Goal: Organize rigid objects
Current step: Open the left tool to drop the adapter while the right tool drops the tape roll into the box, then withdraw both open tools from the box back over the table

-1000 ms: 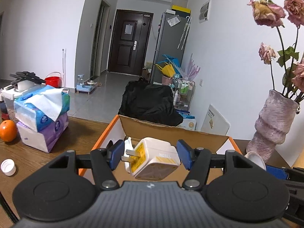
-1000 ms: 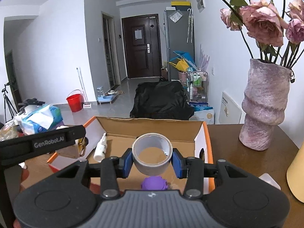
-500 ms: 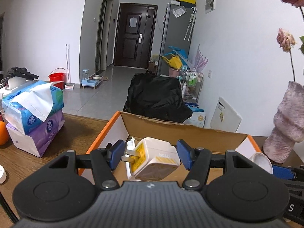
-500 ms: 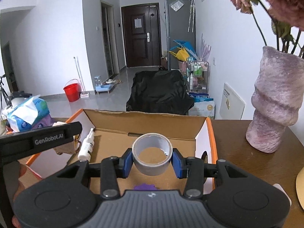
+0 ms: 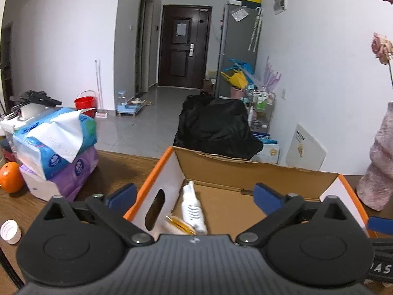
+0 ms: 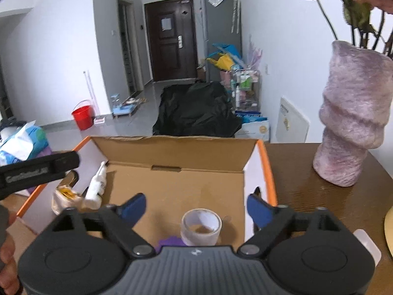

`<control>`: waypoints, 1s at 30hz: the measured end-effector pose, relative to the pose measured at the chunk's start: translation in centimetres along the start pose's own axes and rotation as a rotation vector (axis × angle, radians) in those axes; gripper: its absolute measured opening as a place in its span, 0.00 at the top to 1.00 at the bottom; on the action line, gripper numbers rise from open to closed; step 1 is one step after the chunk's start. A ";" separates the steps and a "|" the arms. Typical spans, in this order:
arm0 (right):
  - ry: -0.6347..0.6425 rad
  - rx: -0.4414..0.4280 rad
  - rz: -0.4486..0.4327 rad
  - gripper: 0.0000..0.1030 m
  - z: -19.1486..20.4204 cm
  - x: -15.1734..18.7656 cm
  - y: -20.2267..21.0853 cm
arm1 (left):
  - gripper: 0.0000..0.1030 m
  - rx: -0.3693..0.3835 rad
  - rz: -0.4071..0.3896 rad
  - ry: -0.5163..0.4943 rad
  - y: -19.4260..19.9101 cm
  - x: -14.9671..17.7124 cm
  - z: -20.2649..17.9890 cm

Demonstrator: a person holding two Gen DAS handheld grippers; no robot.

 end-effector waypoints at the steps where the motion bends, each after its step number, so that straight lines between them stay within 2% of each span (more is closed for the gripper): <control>1: -0.002 -0.001 0.001 0.10 -0.1 0.0 0.0 | 0.00 0.000 0.007 0.005 0.0 0.0 0.2; 3: -0.006 0.001 0.002 0.04 -0.2 0.0 0.0 | 0.00 -0.006 0.015 0.012 -0.1 -0.1 0.4; 18: -0.004 0.009 -0.022 0.00 -0.1 -0.5 1.5 | 0.00 -0.010 -0.002 -0.011 2.1 -0.2 0.2; 30: 0.029 0.020 -0.090 0.00 0.9 -0.1 6.4 | 0.00 0.013 -0.050 0.015 7.9 -0.9 2.2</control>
Point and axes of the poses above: each gripper's, at about its wrist camera, not at the fingertips, and y roughly against the way its jaws point, z to its left, x to its underside, the point moved 8 cm from there along -y, roughly the way its jaws point, and after that the axes turned 15 degrees about y, right-handed, at the moved point
